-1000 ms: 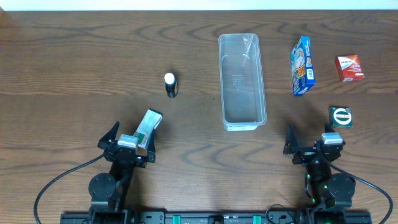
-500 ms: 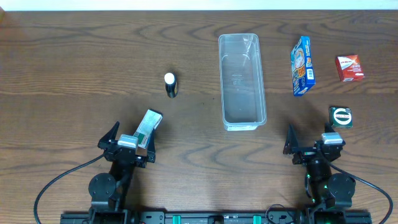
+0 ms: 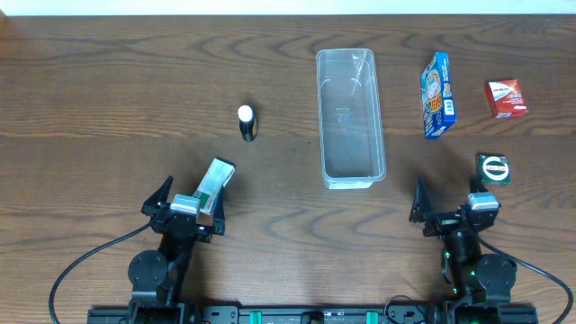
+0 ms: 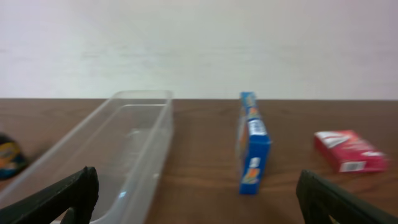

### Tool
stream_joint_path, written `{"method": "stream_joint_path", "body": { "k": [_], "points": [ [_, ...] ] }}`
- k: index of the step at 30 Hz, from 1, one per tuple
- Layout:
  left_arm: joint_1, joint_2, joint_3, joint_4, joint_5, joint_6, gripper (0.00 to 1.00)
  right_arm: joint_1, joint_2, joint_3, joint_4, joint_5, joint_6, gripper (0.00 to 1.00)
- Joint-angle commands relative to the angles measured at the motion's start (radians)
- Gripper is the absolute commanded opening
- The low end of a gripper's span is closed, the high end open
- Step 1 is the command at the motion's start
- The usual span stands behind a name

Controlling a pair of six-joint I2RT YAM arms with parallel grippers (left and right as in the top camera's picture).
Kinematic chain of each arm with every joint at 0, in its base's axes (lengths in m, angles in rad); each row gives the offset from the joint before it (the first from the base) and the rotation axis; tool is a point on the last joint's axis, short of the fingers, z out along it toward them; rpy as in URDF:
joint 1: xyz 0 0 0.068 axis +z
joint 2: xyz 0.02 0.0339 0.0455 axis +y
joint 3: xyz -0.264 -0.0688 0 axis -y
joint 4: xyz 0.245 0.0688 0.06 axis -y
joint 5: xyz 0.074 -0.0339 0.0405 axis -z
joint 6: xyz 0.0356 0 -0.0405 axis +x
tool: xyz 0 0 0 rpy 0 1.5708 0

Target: Pack container

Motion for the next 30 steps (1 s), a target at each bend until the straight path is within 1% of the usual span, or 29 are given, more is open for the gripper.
{"method": "stream_joint_path", "body": {
  "k": [1, 3, 5, 7, 9, 11, 13, 15, 17, 19, 21, 23, 25, 27, 30],
  "points": [
    [0.004, -0.005, -0.018, -0.032, 0.011, 0.016, 0.98, 0.009, -0.006, -0.002, -0.007, -0.131, 0.135, 0.99],
    [0.004, -0.005, -0.018, -0.032, 0.011, 0.016, 0.98, 0.009, -0.006, -0.002, 0.000, -0.213, 0.210, 0.99],
    [0.004, -0.005, -0.018, -0.032, 0.011, 0.016, 0.98, 0.009, -0.006, -0.002, 0.043, -0.308, 0.279, 0.99],
    [0.004, -0.005, -0.018, -0.032, 0.011, 0.016, 0.98, 0.009, -0.006, -0.002, 0.118, -0.382, 0.281, 0.99],
    [0.004, -0.005, -0.018, -0.032, 0.011, 0.016, 0.98, 0.009, -0.006, -0.001, 0.237, -0.429, 0.282, 0.99],
    [0.004, -0.005, -0.018, -0.032, 0.011, 0.016, 0.98, 0.009, -0.006, 0.013, 0.343, -0.442, 0.282, 0.99],
    [0.004, -0.005, -0.018, -0.032, 0.011, 0.016, 0.98, 0.009, -0.005, 0.063, 0.360, -0.415, 0.270, 0.99],
    [0.004, -0.005, -0.018, -0.032, 0.011, 0.016, 0.98, 0.008, 0.008, 0.128, 0.310, -0.373, 0.220, 0.99],
    [0.004, -0.005, -0.018, -0.032, 0.011, 0.016, 0.98, 0.008, 0.045, 0.217, 0.217, -0.328, 0.129, 0.99],
    [0.004, -0.005, -0.018, -0.032, 0.011, 0.016, 0.98, 0.008, 0.112, 0.326, 0.105, -0.264, 0.034, 0.99],
    [0.004, -0.005, -0.018, -0.032, 0.011, 0.016, 0.98, 0.008, 0.195, 0.431, 0.010, -0.187, -0.016, 0.99],
    [0.004, -0.005, -0.018, -0.032, 0.011, 0.016, 0.98, 0.008, 0.301, 0.545, -0.091, -0.097, -0.051, 0.99],
    [0.004, -0.005, -0.018, -0.032, 0.011, 0.016, 0.98, 0.008, 0.442, 0.676, -0.200, -0.003, -0.097, 0.99],
    [0.004, -0.005, -0.018, -0.032, 0.011, 0.016, 0.98, 0.005, 0.585, 0.788, -0.272, 0.019, -0.142, 0.99],
    [0.004, -0.005, -0.018, -0.032, 0.011, 0.016, 0.98, -0.012, 0.780, 0.943, -0.366, 0.013, -0.146, 0.99]
  ]
}}
